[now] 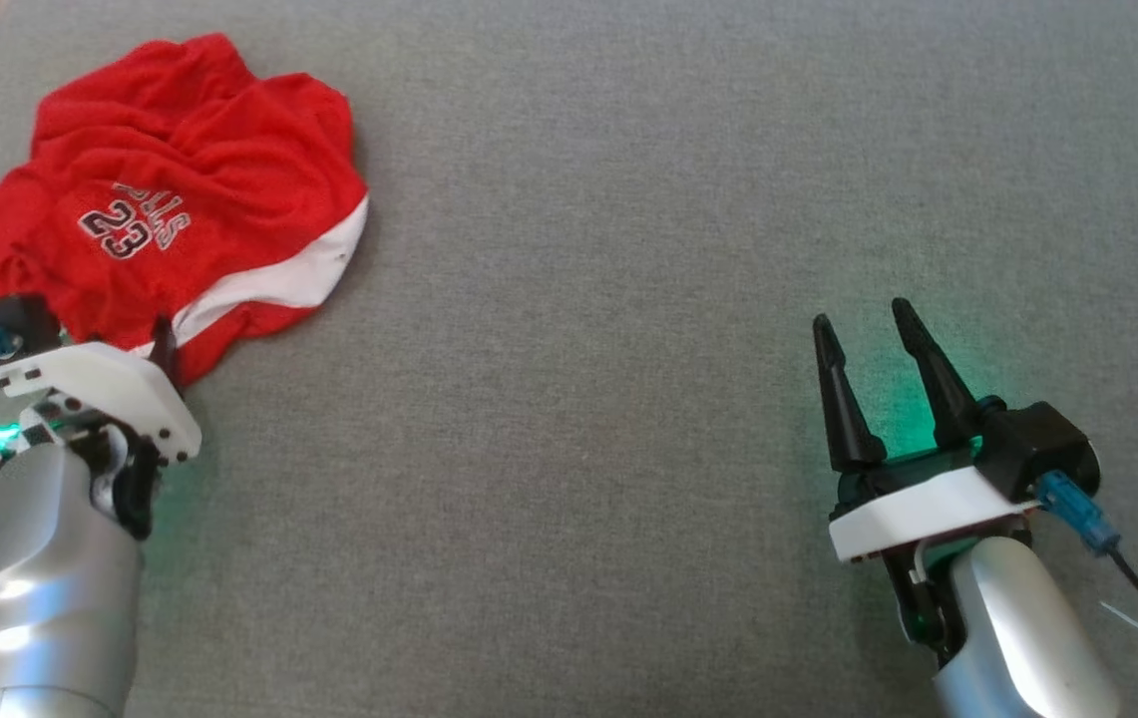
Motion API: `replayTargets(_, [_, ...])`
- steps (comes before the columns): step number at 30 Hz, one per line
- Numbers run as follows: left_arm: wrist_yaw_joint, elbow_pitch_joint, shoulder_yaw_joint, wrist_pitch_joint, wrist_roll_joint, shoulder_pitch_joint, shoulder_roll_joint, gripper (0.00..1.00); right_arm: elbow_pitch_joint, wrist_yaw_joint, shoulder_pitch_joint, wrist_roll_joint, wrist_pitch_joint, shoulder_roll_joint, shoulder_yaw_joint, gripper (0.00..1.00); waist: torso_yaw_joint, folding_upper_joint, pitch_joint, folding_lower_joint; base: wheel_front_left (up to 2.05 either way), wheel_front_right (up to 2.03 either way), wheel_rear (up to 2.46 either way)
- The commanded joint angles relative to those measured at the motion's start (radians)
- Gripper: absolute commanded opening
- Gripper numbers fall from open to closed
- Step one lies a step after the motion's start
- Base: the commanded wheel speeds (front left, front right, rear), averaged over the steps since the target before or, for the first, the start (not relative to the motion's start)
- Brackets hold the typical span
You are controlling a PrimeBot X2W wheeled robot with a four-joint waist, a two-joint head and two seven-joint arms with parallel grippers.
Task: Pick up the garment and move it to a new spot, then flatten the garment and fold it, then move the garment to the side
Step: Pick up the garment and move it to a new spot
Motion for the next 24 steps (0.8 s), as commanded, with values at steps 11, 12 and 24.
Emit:
replayTargets(11, [-0.023, 0.089, -0.001, 0.067, -0.052, -0.073, 0.051, 0.00, -0.043, -0.001, -0.033, -0.014, -0.011, -0.001, 0.014, 1.00, -0.018, 0.0000, 0.019, -0.0002, 0.00, 0.00, 0.00])
replayTargets(12, [-0.024, 0.087, -0.004, 0.055, -0.056, -0.074, 0.053, 0.00, -0.042, -0.001, -0.035, -0.015, -0.011, -0.001, 0.014, 1.00, -0.020, 0.0000, 0.016, -0.0002, 0.00, 0.00, 0.00])
replayTargets(24, [-0.027, -0.082, -0.055, -0.353, -0.074, -0.105, 0.067, 0.00, -0.033, -0.001, -0.026, 0.019, -0.011, -0.001, 0.024, 1.00, -0.045, 0.0000, -0.063, -0.0002, 0.00, 0.00, 0.00])
